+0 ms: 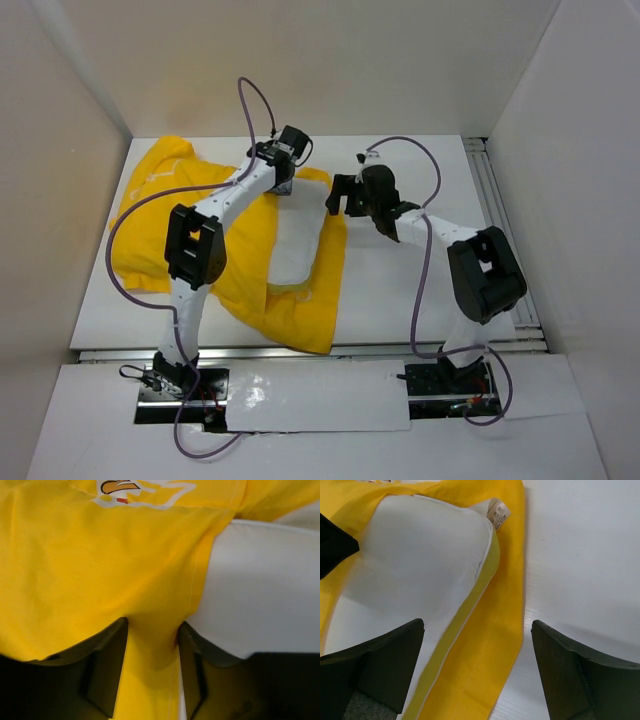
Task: Put the pillow into the pillowcase
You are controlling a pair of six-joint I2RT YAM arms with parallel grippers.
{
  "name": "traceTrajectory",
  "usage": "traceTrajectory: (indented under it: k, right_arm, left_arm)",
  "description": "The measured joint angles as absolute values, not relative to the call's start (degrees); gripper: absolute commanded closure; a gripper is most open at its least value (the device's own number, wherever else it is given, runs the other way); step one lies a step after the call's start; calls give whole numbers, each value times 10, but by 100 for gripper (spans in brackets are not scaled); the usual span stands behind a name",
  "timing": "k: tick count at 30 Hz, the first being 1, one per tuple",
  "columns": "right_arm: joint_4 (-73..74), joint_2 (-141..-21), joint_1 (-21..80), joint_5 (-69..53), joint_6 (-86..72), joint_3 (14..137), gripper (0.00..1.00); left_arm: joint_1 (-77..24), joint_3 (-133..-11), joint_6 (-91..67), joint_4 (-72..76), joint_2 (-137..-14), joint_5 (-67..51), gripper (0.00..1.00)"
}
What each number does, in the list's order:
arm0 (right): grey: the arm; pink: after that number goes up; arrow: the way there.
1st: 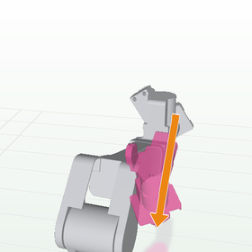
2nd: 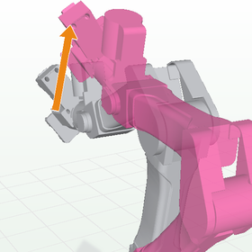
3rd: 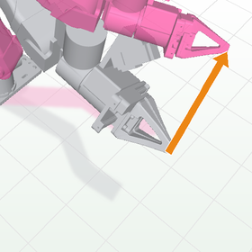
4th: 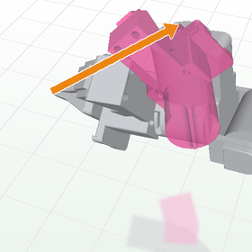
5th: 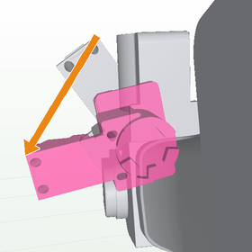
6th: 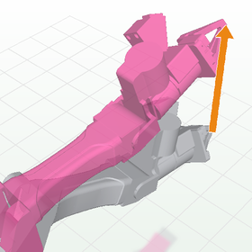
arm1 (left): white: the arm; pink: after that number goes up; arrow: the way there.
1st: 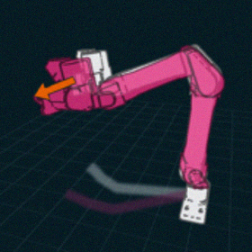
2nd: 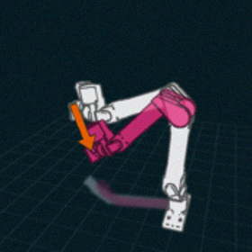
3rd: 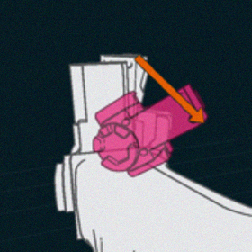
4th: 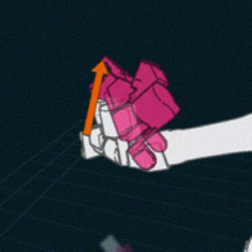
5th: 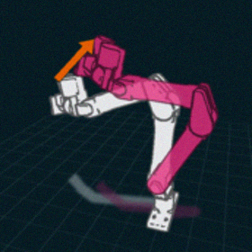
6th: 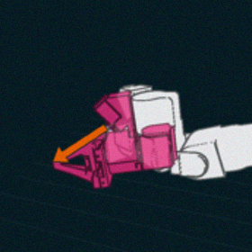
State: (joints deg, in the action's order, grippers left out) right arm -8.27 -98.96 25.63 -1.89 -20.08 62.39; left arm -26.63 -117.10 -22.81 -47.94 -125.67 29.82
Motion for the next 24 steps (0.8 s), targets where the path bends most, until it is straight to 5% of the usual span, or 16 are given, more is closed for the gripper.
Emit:
traceTrajectory:
  k: [2, 5, 9, 11, 13, 14, 16, 24]
  right_arm:
    - [-87, -1004, 256, -27, -201, 636, 6]
    - [-94, -1046, 256, -49, -204, 679, 6]
    - [-104, -1102, 256, -84, -219, 728, 7]
    - [-104, -1130, 256, -100, -224, 749, 20]
    - [-107, -1161, 256, -130, -226, 772, 42]
    - [-107, -1176, 256, -145, -226, 783, 72]
    - [-108, -1203, 257, -187, -218, 811, 95]
    - [-185, -1106, 322, -219, -93, 713, 100]
  left_arm:
    - [-263, -1186, -226, -481, -1267, 299, 81]
    - [-262, -1206, -228, -479, -1278, 302, 100]
    - [-262, -1224, -225, -475, -1278, 304, 100]
    - [-262, -1228, -224, -468, -1276, 303, 100]
    - [-263, -1228, -223, -462, -1272, 302, 100]
    - [-264, -1228, -222, -460, -1270, 301, 100]
    - [-268, -1228, -215, -456, -1261, 298, 100]
    - [-296, -1227, -203, -461, -1183, 298, 100]
